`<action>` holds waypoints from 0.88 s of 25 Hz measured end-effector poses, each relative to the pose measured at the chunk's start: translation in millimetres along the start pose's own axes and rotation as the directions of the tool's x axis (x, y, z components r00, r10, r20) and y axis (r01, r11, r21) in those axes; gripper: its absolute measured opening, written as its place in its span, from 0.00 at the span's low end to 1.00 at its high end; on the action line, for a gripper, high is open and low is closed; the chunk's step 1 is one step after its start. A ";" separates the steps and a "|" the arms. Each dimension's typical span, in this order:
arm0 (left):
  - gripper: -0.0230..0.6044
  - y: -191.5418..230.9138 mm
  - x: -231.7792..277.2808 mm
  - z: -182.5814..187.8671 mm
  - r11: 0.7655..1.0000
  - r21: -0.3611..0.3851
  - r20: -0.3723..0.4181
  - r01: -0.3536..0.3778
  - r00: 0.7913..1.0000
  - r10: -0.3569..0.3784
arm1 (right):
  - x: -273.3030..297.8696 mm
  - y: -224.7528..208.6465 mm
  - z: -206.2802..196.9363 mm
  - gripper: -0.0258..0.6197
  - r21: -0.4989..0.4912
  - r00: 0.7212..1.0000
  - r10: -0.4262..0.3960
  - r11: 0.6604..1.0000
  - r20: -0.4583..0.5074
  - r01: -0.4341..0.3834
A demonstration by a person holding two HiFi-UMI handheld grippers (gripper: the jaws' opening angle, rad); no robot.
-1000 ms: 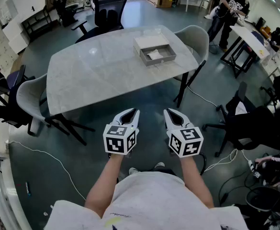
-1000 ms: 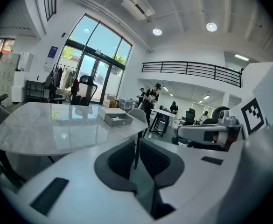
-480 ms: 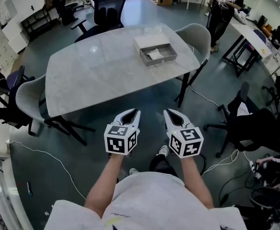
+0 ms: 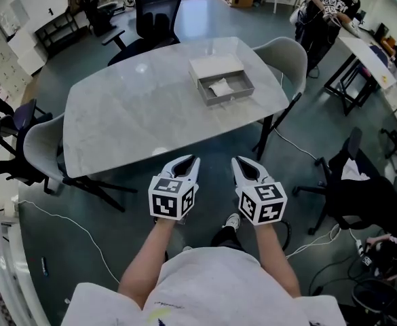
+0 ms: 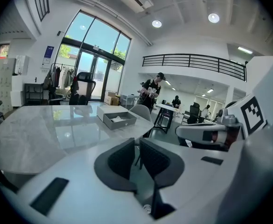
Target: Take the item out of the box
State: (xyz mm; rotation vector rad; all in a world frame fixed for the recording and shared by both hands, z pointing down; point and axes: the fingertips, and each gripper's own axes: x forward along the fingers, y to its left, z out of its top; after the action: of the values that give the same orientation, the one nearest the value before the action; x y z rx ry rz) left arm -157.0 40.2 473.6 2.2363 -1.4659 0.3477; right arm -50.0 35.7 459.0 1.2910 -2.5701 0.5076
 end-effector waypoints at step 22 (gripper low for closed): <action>0.09 -23.7 124.9 61.8 0.989 0.031 -0.035 -0.145 0.989 0.146 | 52.3 -120.7 48.3 0.05 0.025 0.985 0.170 0.985 0.007 -0.170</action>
State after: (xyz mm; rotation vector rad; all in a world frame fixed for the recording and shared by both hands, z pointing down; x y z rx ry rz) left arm -86.5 -82.2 469.1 2.1381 -1.6189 0.4567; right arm 14.6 -88.7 457.6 1.0870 -2.7007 0.5707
